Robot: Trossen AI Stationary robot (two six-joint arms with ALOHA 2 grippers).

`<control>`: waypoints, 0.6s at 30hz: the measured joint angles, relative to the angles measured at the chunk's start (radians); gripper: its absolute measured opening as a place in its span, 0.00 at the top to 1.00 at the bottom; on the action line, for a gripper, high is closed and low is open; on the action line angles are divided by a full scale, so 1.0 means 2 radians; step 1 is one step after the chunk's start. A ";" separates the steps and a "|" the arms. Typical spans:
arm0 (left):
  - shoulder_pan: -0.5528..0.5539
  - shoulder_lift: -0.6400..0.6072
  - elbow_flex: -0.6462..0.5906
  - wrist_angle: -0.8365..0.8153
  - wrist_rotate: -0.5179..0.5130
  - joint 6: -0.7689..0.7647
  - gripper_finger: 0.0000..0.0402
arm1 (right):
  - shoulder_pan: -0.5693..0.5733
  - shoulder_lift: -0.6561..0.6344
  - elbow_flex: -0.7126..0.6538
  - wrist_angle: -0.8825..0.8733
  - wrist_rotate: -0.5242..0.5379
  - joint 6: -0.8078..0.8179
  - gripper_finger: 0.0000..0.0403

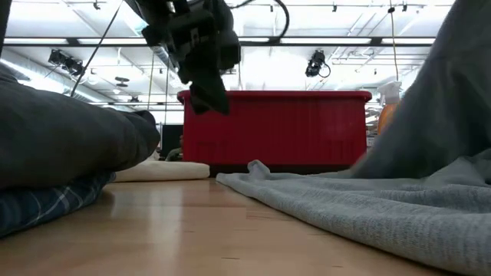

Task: Fold Laundry from Bin
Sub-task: Fold the light gray t-shirt

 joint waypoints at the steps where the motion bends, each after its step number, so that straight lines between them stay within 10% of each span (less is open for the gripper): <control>1: 0.000 -0.004 0.000 0.002 0.000 -0.004 0.65 | -0.003 0.014 0.000 0.025 -0.015 0.000 0.98; 18: -0.032 -0.008 0.000 0.056 0.000 -0.032 0.65 | -0.010 0.157 0.000 0.153 -0.091 0.095 0.70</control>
